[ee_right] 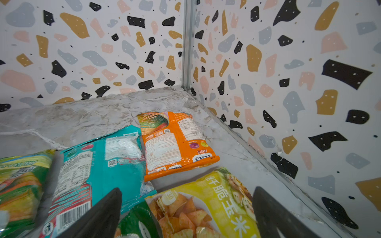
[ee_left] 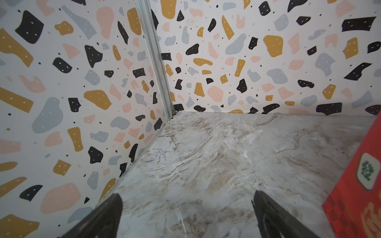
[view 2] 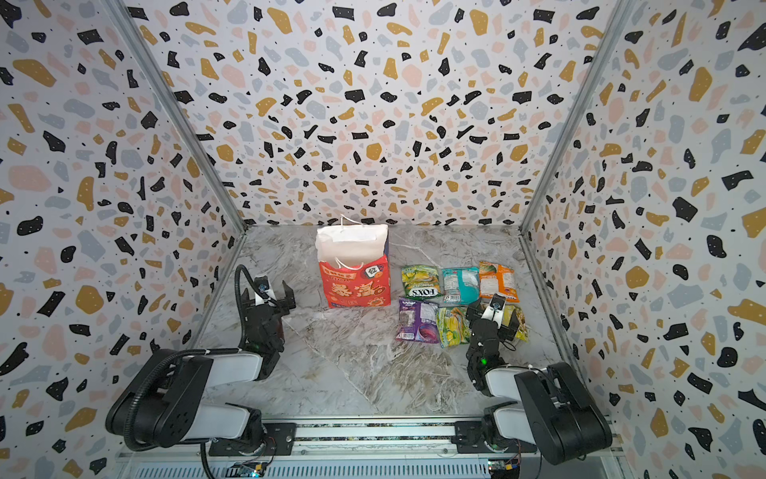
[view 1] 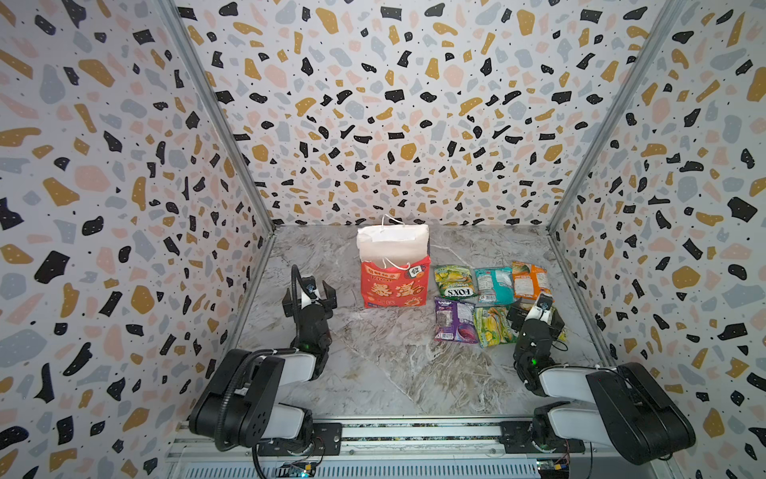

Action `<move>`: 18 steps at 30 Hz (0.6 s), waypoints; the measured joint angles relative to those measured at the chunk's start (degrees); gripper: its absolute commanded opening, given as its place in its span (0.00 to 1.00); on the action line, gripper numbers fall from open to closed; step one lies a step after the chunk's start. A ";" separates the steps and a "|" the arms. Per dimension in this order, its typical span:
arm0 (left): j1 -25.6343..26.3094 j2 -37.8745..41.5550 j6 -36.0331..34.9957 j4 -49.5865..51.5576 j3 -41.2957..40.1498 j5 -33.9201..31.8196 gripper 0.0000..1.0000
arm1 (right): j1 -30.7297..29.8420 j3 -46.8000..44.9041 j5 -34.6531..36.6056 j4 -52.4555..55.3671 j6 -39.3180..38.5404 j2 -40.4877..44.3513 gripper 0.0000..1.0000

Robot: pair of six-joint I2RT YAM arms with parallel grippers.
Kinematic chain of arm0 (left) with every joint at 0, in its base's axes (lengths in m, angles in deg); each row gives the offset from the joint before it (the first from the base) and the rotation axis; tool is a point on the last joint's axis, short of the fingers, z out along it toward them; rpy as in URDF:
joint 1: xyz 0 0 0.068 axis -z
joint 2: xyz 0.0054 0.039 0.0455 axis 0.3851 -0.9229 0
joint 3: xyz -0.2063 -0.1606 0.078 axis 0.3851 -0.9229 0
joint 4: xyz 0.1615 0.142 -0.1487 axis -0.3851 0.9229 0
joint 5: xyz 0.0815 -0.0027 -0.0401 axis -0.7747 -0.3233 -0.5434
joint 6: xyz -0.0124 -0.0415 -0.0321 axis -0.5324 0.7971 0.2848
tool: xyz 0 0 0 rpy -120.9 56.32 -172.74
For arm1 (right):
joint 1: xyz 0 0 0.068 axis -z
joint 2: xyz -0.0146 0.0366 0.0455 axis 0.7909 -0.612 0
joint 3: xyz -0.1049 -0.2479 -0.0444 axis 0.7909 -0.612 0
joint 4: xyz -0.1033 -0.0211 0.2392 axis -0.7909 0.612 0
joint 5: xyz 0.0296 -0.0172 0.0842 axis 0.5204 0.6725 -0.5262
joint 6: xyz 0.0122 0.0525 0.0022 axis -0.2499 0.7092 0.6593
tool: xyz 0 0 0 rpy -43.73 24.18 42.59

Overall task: Take the snacks out of the paper bag
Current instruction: Reset both arms

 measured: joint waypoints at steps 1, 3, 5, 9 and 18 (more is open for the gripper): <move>-0.17 0.07 0.00 -0.04 0.00 0.04 1.00 | 0.35 0.42 -0.17 -0.07 -0.02 -0.15 1.00; -0.28 2.01 0.28 0.98 0.00 0.11 1.00 | 0.68 0.57 -0.63 -0.52 -0.24 -0.17 0.99; -0.26 6.51 1.57 5.18 0.39 -0.48 1.00 | 0.76 0.57 -2.01 -0.92 -0.94 -0.20 0.99; -0.26 11.80 3.48 5.81 0.39 -1.73 1.00 | 0.79 0.98 -5.51 -1.70 -2.89 -1.29 0.99; -0.26 13.09 5.20 11.56 -0.55 -1.66 1.00 | 5.11 1.36 -11.54 -4.66 -3.17 -5.53 1.00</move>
